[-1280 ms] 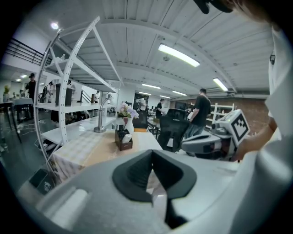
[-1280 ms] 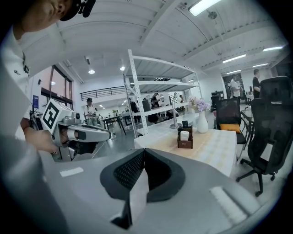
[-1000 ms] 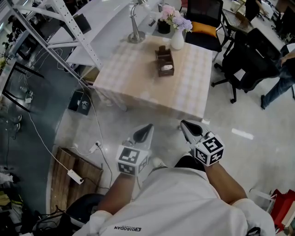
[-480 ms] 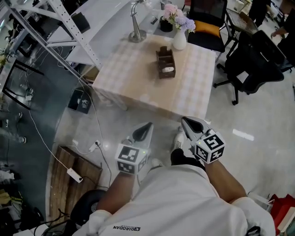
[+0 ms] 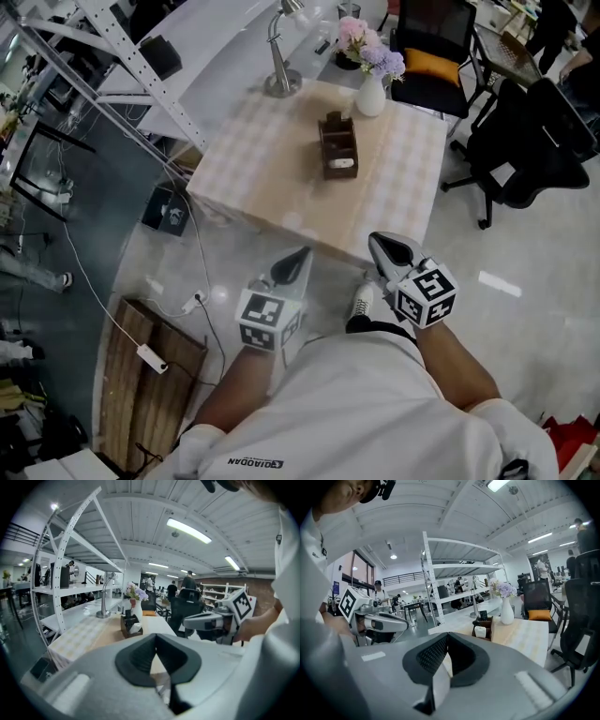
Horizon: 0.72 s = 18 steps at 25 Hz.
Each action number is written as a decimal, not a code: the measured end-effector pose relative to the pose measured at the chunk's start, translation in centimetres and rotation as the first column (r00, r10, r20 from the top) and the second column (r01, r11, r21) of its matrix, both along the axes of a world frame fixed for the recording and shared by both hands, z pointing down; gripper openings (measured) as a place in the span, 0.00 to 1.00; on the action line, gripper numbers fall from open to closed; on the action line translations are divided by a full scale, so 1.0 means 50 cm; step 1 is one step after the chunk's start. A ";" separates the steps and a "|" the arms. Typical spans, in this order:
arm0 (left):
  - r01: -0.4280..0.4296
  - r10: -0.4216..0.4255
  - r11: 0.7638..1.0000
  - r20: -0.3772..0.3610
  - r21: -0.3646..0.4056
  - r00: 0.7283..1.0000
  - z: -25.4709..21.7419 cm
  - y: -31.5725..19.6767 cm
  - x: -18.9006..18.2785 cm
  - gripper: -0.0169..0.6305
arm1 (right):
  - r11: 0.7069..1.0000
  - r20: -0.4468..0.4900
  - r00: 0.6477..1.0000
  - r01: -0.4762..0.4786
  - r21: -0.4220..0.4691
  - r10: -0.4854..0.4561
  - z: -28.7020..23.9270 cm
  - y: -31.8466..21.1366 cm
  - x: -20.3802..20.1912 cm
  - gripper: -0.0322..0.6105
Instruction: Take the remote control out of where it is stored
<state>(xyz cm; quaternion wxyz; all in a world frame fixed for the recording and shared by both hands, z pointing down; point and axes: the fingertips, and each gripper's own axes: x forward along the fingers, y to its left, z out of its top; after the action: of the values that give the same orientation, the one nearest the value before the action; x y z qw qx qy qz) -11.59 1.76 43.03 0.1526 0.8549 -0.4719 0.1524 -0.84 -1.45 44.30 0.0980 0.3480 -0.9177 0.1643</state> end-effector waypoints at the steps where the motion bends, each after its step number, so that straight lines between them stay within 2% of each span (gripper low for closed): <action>1: 0.001 -0.001 1.000 0.001 -0.001 1.000 0.000 -0.014 0.003 0.03 | 1.000 -0.001 1.000 0.002 0.002 -0.002 0.000 -0.014 0.003 0.06; 7: 0.027 -0.027 1.000 -0.004 -0.013 1.000 0.007 -0.085 0.023 0.03 | 1.000 -0.007 1.000 0.030 0.008 -0.030 0.010 -0.089 0.019 0.06; 11: 0.049 -0.052 0.997 -0.054 -0.054 0.997 0.016 -0.120 0.035 0.03 | 0.997 -0.055 0.997 0.061 0.045 -0.059 0.015 -0.127 0.026 0.06; 18: 0.072 -0.076 0.995 -0.054 -0.068 0.996 0.020 -0.179 0.068 0.03 | 0.991 -0.100 0.989 0.120 0.066 -0.113 0.027 -0.183 0.044 0.06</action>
<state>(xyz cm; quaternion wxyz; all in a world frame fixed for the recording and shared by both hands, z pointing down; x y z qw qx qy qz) -8.19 -7.22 44.04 0.1996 0.8353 -0.4935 0.1378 1.35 -10.61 45.64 0.1390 0.3047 -0.9360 0.1084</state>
